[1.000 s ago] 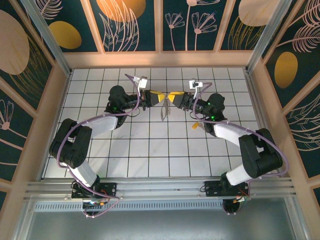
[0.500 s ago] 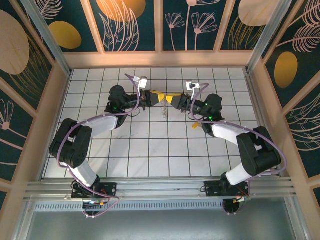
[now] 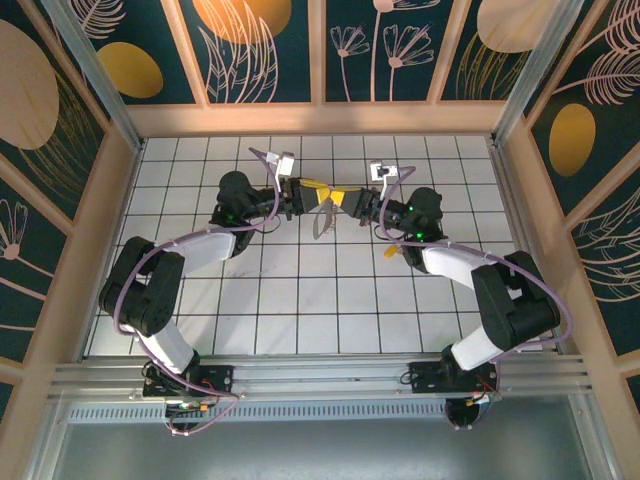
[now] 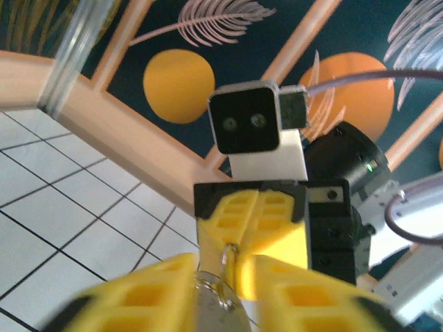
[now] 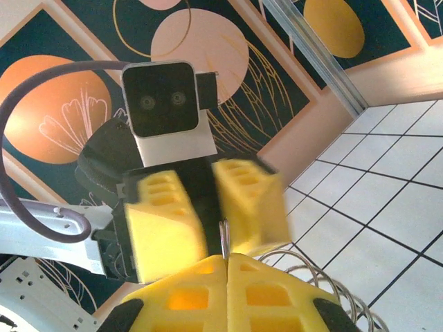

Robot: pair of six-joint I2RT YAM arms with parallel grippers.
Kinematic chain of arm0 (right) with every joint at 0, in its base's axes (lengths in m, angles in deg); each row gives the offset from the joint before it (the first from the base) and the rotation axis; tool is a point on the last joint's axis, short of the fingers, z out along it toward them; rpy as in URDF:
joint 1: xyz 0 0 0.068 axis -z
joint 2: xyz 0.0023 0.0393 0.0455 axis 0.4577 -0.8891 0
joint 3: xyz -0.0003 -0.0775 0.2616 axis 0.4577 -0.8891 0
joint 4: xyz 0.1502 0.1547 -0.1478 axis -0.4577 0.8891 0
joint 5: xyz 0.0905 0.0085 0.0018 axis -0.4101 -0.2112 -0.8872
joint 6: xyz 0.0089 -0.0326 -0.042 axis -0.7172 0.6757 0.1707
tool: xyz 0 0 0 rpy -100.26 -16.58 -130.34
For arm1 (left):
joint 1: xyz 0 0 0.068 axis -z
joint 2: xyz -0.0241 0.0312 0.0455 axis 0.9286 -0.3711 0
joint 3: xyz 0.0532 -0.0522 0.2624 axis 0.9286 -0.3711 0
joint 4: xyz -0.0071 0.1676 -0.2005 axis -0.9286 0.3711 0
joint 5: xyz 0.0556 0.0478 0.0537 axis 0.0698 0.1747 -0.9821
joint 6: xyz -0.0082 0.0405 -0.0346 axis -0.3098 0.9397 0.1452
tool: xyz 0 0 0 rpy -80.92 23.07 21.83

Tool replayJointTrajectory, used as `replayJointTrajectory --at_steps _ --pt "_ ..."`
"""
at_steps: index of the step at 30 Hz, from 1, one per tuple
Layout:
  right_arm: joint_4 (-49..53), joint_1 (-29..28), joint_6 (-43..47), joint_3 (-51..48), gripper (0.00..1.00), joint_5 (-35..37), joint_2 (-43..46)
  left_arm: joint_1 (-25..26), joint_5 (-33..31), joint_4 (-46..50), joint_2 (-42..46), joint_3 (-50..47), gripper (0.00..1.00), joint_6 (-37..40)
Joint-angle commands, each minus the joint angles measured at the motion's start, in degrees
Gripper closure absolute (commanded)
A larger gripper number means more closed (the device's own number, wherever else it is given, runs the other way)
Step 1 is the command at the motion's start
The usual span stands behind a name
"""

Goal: Put the keys on the keyring

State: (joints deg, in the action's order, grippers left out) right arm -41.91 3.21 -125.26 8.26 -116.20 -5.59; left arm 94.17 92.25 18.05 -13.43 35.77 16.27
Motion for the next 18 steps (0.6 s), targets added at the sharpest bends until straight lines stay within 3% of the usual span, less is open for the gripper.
replayJointTrajectory --at_steps 1,4,6,18 --pt "-3.46 1.03 -0.61 -0.38 1.0 1.34 2.14 0.24 -7.94 -0.14 3.87 -2.03 0.49 1.34" --pt "-4.09 1.58 -1.26 -1.02 1.0 2.24 2.99 0.23 -14.15 -0.41 6.7 -4.16 0.39 0.99" --pt "-4.05 1.65 -1.26 -1.35 1.0 2.98 3.62 0.24 -16.42 -1.15 7.83 -5.19 0.38 0.19" --pt "-5.6 0.84 -5.44 -1.26 1.0 10.23 3.77 0.24 -15.67 -6.9 5.71 -6.27 0.43 -6.21"
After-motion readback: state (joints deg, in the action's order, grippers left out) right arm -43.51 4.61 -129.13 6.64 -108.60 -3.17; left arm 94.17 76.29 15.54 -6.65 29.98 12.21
